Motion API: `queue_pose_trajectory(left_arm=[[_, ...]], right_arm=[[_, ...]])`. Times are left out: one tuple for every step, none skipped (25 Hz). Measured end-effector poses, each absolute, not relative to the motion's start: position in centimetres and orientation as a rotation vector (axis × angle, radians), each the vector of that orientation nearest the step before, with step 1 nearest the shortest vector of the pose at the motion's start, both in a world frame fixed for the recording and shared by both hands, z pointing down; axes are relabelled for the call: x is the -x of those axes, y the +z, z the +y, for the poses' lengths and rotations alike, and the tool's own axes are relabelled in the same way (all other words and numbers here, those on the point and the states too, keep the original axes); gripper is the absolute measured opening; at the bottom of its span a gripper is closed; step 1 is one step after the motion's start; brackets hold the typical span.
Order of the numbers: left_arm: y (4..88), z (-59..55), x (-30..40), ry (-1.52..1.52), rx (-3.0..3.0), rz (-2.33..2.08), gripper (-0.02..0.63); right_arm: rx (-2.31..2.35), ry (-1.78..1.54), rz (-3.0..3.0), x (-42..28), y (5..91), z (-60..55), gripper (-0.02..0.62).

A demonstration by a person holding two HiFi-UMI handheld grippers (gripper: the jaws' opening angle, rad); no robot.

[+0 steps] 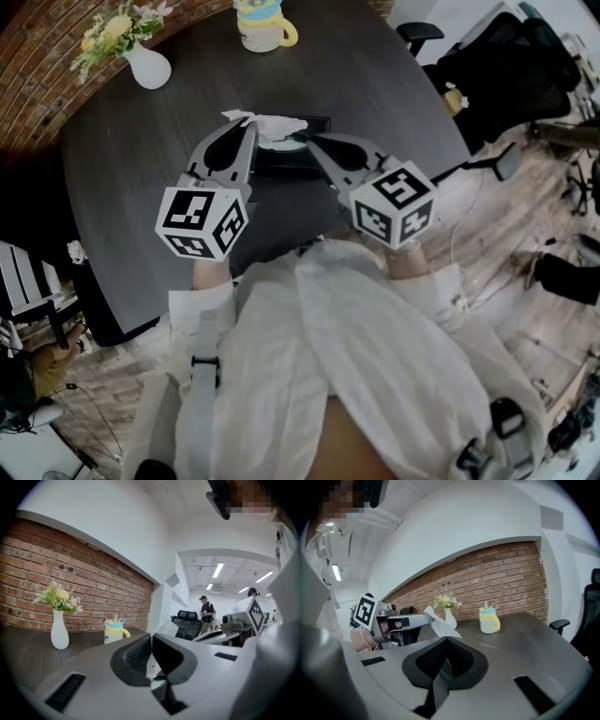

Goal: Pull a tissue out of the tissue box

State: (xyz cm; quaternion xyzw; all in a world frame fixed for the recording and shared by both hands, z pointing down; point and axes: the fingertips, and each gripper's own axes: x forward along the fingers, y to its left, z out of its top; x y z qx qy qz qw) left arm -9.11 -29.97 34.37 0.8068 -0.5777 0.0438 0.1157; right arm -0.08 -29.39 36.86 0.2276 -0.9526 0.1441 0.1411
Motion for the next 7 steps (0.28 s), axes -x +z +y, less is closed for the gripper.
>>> queue_pose_trajectory(left_arm=[[34.41,-29.95,9.12,0.128,-2.363,-1.692,0.009],[34.43,-29.93,9.12,0.126,-2.363,-1.691,0.009],[34.42,-29.93,9.13,0.123,-2.364,-1.689,0.009],[34.40,-29.94,9.13,0.120,-2.364,-1.687,0.009],[34.38,-29.97,9.14,0.117,-2.363,-1.685,0.009],[34.37,-29.99,9.15,0.114,-2.363,-1.683,0.009],[34.35,-30.01,9.16,0.111,-2.362,-1.681,0.009]], right_arm=[[-0.665,0.419,-2.746,0.06,36.99,-29.36,0.003],[-0.669,0.421,-2.743,0.08,37.08,-29.32,0.003],[-0.671,0.423,-2.740,0.10,37.14,-29.28,0.003],[-0.671,0.423,-2.737,0.13,37.18,-29.27,0.003],[-0.669,0.424,-2.735,0.15,37.23,-29.27,0.003],[-0.667,0.424,-2.732,0.17,37.28,-29.27,0.003],[-0.664,0.425,-2.730,0.19,37.33,-29.27,0.003]])
